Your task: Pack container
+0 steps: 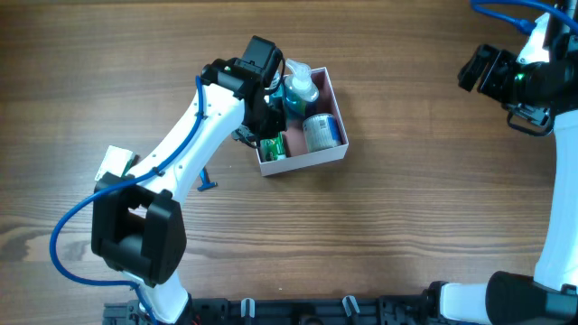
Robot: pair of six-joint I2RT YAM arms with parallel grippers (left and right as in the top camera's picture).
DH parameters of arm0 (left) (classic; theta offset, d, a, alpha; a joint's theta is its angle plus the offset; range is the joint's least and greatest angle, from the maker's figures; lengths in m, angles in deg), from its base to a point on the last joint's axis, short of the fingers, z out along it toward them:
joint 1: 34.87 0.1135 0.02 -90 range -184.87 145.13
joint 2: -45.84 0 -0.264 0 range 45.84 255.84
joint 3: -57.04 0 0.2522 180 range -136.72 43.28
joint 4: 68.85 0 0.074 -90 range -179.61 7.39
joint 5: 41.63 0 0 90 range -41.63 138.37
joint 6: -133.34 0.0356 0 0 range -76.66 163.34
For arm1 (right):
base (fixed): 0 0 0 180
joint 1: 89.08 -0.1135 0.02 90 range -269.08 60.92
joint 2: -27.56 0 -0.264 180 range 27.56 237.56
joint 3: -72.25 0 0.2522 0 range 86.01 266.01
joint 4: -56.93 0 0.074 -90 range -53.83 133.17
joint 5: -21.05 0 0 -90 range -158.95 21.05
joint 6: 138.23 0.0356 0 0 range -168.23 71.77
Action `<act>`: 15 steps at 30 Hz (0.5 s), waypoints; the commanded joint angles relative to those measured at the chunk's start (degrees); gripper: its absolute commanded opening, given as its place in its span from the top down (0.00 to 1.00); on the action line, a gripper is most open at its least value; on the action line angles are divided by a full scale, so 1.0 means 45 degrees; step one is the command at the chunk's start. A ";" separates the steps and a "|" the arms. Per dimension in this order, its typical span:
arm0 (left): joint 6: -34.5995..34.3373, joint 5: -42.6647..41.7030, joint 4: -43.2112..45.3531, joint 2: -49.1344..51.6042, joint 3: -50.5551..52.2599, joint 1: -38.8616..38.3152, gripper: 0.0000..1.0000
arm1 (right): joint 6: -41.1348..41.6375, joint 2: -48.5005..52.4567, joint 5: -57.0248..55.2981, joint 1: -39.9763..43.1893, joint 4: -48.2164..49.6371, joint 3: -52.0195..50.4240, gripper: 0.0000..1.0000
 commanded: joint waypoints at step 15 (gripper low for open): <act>-0.0024 0.0340 0.0044 0.0160 0.1603 -0.0316 0.89 | -0.0253 0.0097 0.0160 -0.0005 -0.0024 -0.0034 0.00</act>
